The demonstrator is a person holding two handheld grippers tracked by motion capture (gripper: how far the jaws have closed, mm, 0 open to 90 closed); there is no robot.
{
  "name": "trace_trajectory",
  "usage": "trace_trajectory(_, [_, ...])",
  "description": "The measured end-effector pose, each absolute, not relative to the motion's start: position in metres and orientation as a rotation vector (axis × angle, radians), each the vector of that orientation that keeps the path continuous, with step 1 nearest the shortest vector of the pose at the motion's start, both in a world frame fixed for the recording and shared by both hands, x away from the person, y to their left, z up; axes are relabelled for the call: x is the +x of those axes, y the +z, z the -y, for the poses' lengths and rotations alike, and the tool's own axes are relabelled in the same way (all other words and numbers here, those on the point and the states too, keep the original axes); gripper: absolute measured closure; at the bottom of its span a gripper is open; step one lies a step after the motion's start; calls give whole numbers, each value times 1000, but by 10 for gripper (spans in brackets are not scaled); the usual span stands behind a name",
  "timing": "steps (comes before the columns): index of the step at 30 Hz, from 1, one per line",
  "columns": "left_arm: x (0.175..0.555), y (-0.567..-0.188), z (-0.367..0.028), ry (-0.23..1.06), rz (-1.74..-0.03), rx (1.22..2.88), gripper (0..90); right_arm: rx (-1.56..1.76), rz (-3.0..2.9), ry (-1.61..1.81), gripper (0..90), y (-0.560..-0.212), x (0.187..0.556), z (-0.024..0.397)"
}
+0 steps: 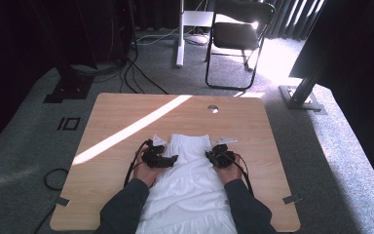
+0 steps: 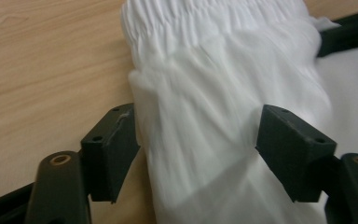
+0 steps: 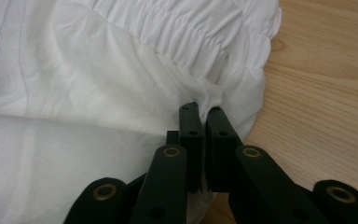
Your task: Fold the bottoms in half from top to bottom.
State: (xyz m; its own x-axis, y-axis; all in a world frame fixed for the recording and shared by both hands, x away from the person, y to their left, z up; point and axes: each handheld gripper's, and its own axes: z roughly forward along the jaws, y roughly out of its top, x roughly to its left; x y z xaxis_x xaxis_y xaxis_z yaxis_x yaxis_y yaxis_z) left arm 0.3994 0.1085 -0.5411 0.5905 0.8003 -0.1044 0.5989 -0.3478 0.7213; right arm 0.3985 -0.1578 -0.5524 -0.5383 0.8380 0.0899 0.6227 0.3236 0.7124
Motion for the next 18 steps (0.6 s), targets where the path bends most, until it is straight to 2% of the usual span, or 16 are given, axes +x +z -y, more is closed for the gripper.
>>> trace_trajectory(5, [410,-550,-94,388,-1082,2139,285,1318,-2298,1040,867,-552,399,158])
trace_trajectory(8, [409,-550,-92,419,-1057,2163,354,1324,-2307,1044,864,-552,400,159])
trace_trajectory(11, [408,-549,-92,417,-1052,2167,422,1336,-2302,992,815,-548,404,161])
trace_trajectory(17, [408,-550,-91,423,-1055,2164,424,1419,-2153,1146,372,-530,409,177])
trace_trajectory(18, [408,-550,-91,424,-1056,2163,424,1421,-2159,1154,326,-528,410,177])
